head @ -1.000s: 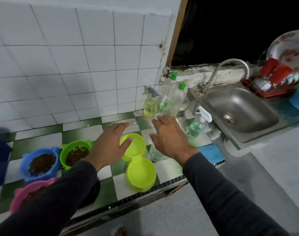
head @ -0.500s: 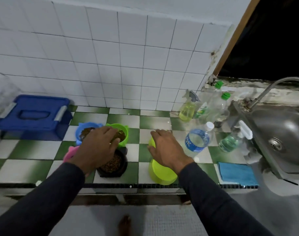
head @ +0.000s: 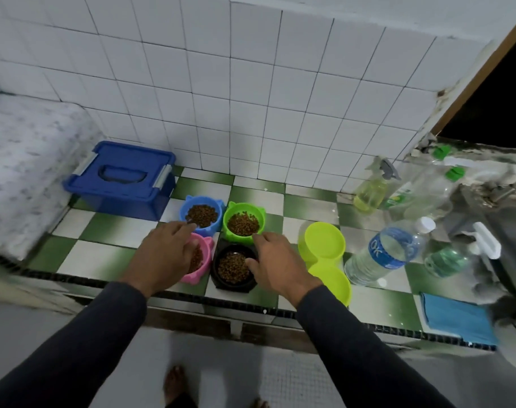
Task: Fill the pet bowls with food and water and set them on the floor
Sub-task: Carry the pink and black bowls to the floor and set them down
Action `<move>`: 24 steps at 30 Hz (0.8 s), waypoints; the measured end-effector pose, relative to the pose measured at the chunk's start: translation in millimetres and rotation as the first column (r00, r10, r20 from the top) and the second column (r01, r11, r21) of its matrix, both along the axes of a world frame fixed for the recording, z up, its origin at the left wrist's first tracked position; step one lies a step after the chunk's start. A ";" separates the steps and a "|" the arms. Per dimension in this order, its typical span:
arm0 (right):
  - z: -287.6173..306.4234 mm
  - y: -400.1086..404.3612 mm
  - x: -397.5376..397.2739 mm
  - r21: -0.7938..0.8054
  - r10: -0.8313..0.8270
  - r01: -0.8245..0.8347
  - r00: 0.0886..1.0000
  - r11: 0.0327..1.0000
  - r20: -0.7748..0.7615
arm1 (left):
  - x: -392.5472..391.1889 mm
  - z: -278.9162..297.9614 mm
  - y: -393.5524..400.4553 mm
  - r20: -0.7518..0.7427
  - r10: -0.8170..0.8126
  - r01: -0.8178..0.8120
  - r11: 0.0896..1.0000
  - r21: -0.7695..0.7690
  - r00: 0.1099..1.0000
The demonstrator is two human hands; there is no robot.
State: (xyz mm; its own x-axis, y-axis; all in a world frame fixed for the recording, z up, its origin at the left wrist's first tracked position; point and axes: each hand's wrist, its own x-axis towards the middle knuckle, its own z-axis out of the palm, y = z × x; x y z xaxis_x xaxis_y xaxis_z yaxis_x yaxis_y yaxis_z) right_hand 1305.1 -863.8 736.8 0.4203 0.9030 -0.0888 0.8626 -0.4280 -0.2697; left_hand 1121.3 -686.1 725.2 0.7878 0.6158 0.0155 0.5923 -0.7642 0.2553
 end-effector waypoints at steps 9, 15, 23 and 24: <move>-30.3 41.0 -35.1 -0.056 -0.122 0.117 0.988 0.992 -0.096 | -28.6 -39.3 55.8 -0.027 -0.057 0.055 0.996 -0.071 0.998; -53.5 57.4 -52.1 -0.152 -0.301 0.280 0.943 0.948 -0.140 | -34.6 -67.4 85.9 -0.099 -0.085 0.071 0.988 -0.139 0.991; -88.3 64.8 -62.0 -0.233 -0.554 0.512 0.813 0.827 -0.180 | -41.1 -102.1 95.6 -0.126 -0.051 0.018 0.968 -0.249 0.991; -91.7 65.3 -62.1 -0.236 -0.575 0.531 0.795 0.814 -0.193 | -41.6 -105.3 95.9 -0.108 -0.037 0.006 0.962 -0.275 0.993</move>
